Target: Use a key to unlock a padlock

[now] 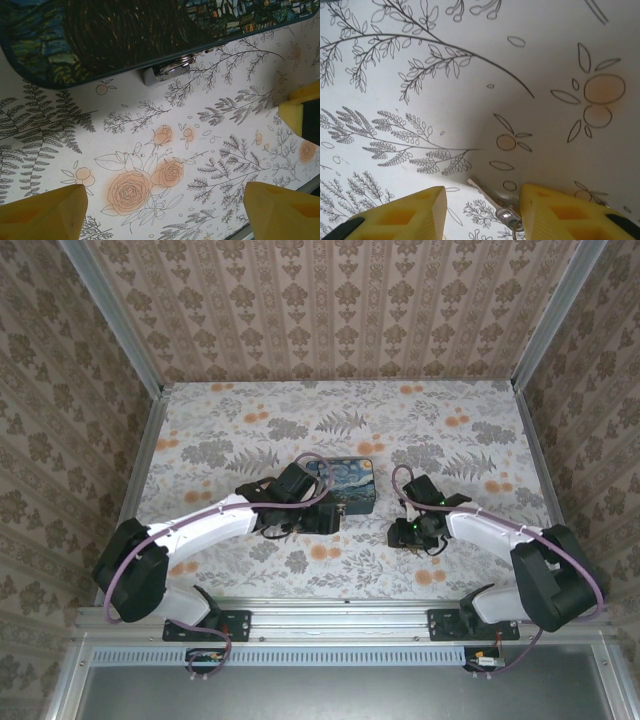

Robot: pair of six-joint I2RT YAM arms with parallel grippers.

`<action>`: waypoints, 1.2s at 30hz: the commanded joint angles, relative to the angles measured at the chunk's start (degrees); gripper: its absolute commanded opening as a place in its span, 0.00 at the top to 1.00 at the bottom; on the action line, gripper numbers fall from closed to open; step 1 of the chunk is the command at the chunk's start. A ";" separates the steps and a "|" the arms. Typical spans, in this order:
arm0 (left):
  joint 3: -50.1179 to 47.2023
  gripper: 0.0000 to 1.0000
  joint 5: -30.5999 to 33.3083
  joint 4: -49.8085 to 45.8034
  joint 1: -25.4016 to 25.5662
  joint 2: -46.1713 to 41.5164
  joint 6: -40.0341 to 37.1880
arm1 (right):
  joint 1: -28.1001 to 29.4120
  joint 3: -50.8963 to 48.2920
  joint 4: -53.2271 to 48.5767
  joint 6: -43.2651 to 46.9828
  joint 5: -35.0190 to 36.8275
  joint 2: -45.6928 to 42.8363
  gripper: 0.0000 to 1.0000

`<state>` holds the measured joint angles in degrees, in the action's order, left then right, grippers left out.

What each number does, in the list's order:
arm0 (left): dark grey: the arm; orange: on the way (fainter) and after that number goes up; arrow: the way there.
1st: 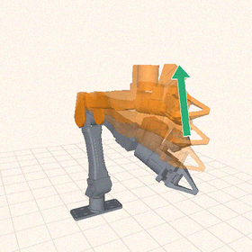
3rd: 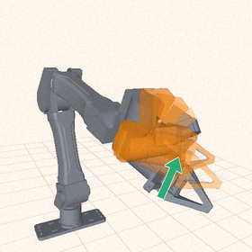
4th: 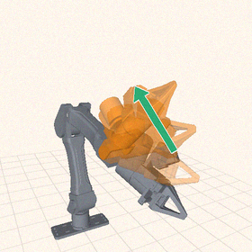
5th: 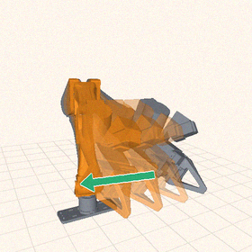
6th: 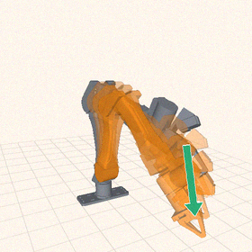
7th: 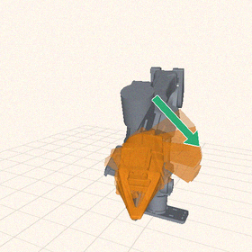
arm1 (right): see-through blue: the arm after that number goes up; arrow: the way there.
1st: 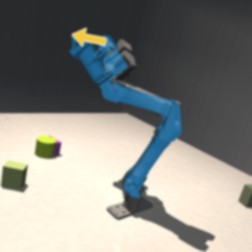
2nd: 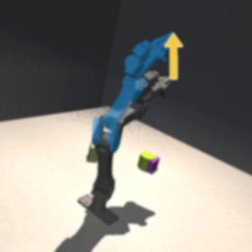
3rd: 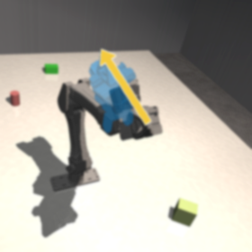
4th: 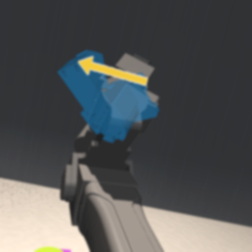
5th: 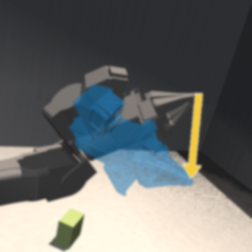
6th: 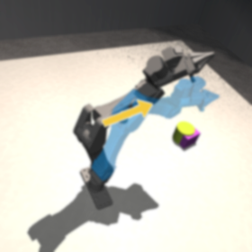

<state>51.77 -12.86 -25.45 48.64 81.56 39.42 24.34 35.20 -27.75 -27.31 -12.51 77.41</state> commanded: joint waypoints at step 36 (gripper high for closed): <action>15.63 0.64 -9.25 11.53 14.27 18.57 -44.70 | -14.14 9.74 -15.65 -11.87 7.84 -5.70 0.59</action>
<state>64.25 -17.04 -17.67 62.70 96.12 5.63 11.73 41.76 -44.58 -41.10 -2.92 69.76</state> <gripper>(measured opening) 0.378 0.409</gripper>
